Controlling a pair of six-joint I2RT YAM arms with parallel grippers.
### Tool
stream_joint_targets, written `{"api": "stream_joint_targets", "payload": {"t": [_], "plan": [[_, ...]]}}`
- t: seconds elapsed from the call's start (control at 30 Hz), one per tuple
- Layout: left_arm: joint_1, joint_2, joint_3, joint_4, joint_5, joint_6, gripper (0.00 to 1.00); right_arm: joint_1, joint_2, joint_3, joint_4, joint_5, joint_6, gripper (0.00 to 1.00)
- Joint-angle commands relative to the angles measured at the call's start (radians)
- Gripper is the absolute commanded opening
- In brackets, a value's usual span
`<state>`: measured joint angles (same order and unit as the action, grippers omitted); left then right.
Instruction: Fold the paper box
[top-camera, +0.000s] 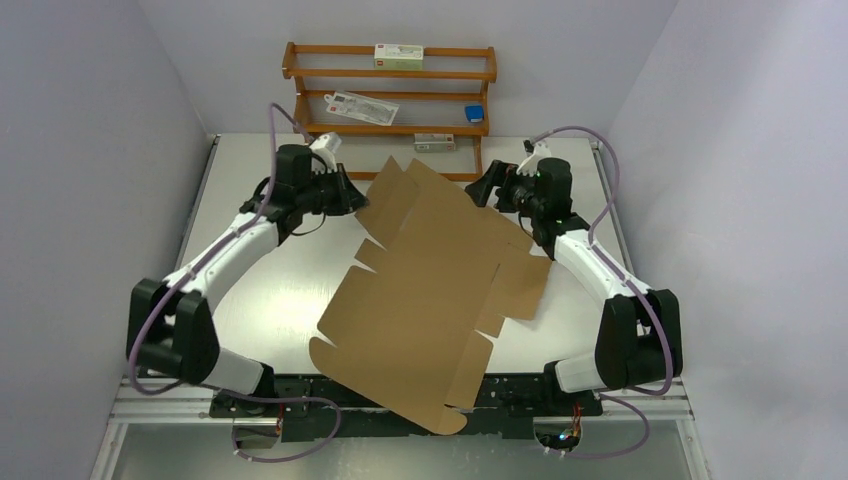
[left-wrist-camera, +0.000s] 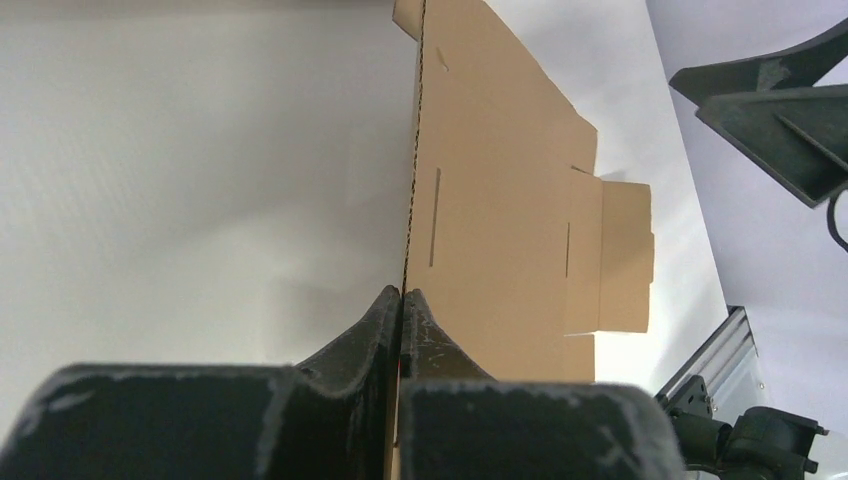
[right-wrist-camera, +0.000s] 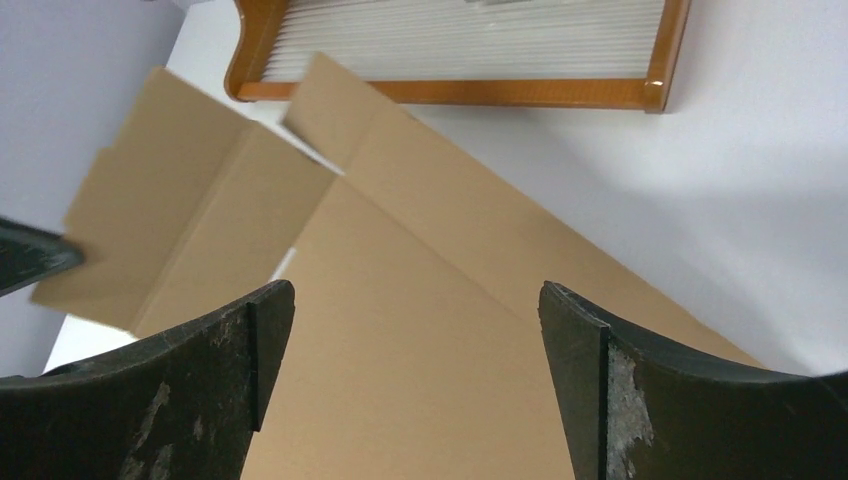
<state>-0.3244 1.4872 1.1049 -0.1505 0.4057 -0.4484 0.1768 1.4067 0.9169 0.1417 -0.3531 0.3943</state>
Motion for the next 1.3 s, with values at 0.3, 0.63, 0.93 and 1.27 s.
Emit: {"api": "stream_joint_targets", "payload": {"t": [0.3,0.63,0.93,1.27], "plan": [[0.045,-0.268,-0.212,-0.029,-0.276,-0.066,0.05,-0.022,0.014,0.061,-0.078,0.124,-0.047,1.0],[0.066,-0.361,-0.426,0.012,-0.387,-0.153,0.05,-0.045,0.123,0.071,-0.053,0.028,-0.026,0.98],[0.087,-0.434,-0.514,0.013,-0.468,-0.192,0.1,-0.046,0.245,0.121,-0.096,0.023,-0.021,0.97],[0.117,-0.38,-0.333,-0.096,-0.515,-0.105,0.76,-0.046,0.405,0.204,-0.1,-0.026,-0.025,0.94]]}}
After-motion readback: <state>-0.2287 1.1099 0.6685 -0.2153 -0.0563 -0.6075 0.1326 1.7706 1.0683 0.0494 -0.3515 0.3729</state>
